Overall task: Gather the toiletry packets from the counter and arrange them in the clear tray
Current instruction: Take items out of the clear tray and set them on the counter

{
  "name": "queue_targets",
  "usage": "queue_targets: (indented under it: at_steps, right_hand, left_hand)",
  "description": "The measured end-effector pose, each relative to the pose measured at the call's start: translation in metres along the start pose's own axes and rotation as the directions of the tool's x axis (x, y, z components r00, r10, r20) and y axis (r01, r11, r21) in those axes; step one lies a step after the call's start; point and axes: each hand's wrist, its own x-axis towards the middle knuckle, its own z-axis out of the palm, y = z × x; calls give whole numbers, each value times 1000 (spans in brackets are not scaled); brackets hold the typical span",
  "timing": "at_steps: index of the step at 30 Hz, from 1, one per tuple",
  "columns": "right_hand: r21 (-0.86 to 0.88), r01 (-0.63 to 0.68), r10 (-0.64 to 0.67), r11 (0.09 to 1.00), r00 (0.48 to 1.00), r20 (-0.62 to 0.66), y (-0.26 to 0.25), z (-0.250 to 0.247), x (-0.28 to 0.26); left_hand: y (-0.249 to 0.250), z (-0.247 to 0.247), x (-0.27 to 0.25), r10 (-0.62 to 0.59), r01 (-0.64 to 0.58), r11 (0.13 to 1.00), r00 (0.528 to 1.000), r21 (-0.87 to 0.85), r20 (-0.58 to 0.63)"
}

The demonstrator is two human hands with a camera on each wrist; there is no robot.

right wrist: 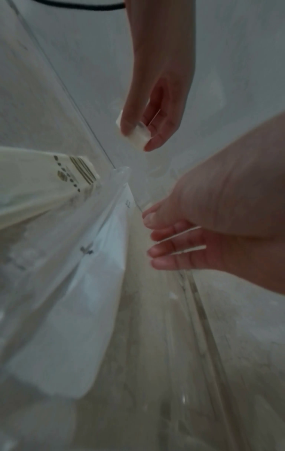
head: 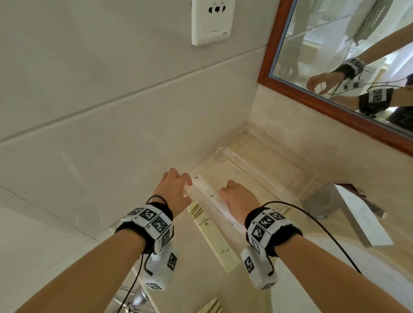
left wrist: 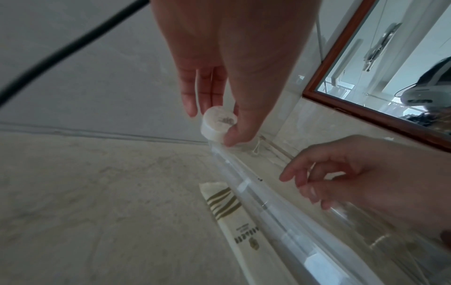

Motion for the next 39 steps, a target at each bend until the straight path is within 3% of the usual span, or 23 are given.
queue_targets:
  at_steps: [4, 9, 15, 22, 26, 32, 39]
  right_hand:
    - [44, 34, -37, 998, 995, 92, 0, 10, 1]
    - [126, 29, -34, 992, 999, 39, 10, 4, 3]
    - [165, 40, -55, 985, 995, 85, 20, 12, -7]
    - [226, 14, -25, 974, 999, 48, 46, 9, -23]
    - [218, 5, -17, 976, 998, 56, 55, 10, -28]
    - [232, 75, -82, 970, 996, 22, 46, 15, -26]
    - [162, 123, -132, 979, 990, 46, 25, 25, -17]
  left_hand:
    - [4, 2, 9, 19, -19, 1000, 1000, -10, -8]
    - [12, 6, 25, 32, -32, 999, 999, -13, -2]
    - [37, 12, 62, 50, -50, 999, 998, -3, 49]
    - [49, 34, 93, 65, -83, 983, 992, 166, 111]
    - [50, 44, 98, 81, -99, 948, 994, 303, 73]
    - [47, 46, 98, 177, -166, 914, 984, 369, 6]
    - [39, 38, 86, 132, -120, 936, 991, 331, -15]
